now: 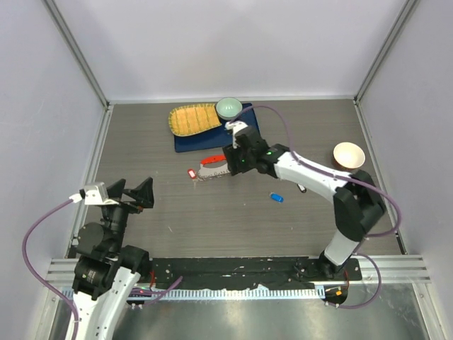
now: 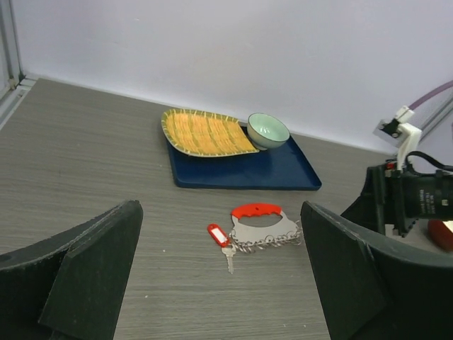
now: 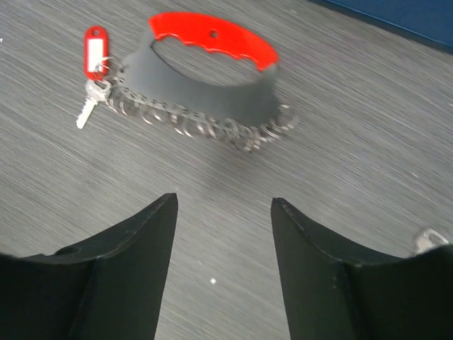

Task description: Put the keys on the keyring

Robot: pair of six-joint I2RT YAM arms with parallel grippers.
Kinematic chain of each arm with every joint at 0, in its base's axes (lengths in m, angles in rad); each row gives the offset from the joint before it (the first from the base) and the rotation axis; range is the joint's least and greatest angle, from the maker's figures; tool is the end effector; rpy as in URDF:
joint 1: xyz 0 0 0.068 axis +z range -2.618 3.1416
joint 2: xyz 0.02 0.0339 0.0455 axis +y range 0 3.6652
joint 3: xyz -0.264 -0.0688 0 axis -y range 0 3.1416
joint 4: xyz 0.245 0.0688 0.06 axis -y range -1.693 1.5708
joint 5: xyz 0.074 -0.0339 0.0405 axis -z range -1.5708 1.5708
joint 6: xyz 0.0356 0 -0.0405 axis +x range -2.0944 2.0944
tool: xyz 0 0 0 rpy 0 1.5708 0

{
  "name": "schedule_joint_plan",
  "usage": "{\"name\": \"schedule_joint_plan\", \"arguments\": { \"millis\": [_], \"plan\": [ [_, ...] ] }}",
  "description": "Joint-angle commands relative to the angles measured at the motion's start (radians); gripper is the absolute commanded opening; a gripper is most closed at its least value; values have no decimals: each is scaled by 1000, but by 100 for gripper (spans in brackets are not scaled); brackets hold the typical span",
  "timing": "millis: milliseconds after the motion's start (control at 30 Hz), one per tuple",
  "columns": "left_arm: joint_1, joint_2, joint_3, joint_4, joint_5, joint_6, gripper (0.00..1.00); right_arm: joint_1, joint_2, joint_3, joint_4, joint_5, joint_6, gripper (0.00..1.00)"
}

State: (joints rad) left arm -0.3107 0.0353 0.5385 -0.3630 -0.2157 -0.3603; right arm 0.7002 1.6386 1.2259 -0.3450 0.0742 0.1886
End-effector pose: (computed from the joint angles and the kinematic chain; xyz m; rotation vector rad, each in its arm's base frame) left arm 0.0495 -0.0079 0.3087 -0.2143 1.4299 -0.3970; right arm 0.2815 0.2338 0.2583 -0.5591 2.2863 0.3567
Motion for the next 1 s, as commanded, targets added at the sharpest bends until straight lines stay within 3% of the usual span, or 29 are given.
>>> {"name": "schedule_joint_plan", "arguments": {
  "millis": [0,33,267,400,967],
  "plan": [
    [16,29,37,-10,22,0,100,86,113,138,35,56,-99,57],
    [18,29,38,-14,19,1,100,99,168,177,34,53,-109,50],
    [19,14,34,-17,12,12,100,136,335,314,-8,18,-176,29],
    [19,11,32,-17,13,17,100,143,385,351,-28,-11,-219,24],
    [19,20,31,-13,26,26,100,157,471,412,-42,-51,-354,22]
  ]
}}
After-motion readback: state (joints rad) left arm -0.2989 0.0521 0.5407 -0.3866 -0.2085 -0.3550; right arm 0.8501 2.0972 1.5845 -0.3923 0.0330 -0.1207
